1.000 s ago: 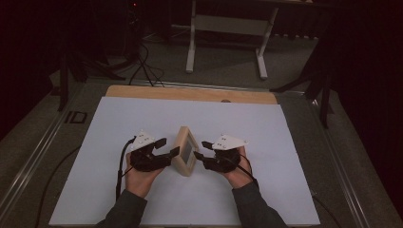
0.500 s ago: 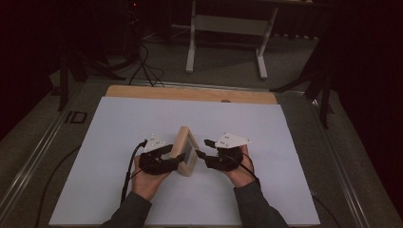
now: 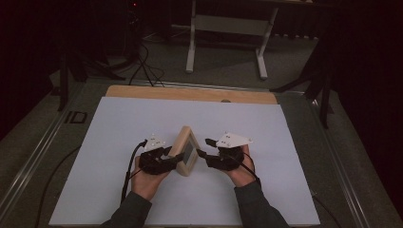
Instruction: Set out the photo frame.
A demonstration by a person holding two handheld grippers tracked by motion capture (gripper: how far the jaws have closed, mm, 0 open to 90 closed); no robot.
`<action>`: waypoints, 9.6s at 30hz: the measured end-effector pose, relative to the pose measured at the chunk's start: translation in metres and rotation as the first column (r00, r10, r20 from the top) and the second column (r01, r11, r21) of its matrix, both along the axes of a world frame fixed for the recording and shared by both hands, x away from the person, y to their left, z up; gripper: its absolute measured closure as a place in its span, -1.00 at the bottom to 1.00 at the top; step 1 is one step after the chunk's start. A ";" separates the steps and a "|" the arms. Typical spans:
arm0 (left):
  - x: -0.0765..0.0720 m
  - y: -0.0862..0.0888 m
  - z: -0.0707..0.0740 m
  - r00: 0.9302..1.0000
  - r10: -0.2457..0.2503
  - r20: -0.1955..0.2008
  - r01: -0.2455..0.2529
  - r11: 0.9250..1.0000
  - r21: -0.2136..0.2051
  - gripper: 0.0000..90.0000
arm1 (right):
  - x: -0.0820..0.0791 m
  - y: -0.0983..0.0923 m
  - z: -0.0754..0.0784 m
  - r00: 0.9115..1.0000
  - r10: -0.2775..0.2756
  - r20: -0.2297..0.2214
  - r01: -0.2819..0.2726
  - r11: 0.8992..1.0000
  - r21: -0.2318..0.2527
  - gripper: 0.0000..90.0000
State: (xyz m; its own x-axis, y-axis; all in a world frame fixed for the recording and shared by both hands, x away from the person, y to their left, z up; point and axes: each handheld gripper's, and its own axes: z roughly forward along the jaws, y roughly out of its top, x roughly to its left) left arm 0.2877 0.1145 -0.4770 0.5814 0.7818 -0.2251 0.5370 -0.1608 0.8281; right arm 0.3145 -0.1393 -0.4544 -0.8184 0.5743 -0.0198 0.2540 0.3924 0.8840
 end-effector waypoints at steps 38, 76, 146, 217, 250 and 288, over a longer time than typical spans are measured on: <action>-0.018 -0.032 -0.004 0.980 -0.141 0.141 0.132 0.989 0.072 0.32 | 0.009 -0.011 0.002 0.986 -0.143 0.083 0.138 0.989 0.058 0.99; -0.014 -0.029 -0.008 0.979 -0.131 0.156 0.110 0.985 0.135 0.16 | 0.016 -0.013 -0.002 0.983 -0.174 0.050 0.172 0.984 0.051 1.00; -0.003 -0.019 -0.013 0.990 -0.034 0.140 0.016 0.992 0.127 0.19 | 0.014 -0.024 -0.012 0.999 0.028 -0.047 -0.028 1.000 -0.013 -0.14; 0.010 -0.007 -0.009 0.985 -0.069 0.159 0.050 0.991 0.122 0.20 | 0.019 -0.014 -0.021 1.000 0.009 0.000 -0.009 0.995 -0.097 0.08; 0.040 0.002 -0.009 0.978 -0.048 0.201 0.019 0.989 0.145 0.17 | 0.042 0.007 -0.023 0.997 -0.072 0.015 0.073 0.992 -0.106 0.03; 0.061 0.002 -0.017 0.986 0.003 0.165 -0.017 0.996 0.082 0.06 | 0.060 0.012 -0.031 0.994 -0.110 -0.030 0.106 0.989 -0.103 0.01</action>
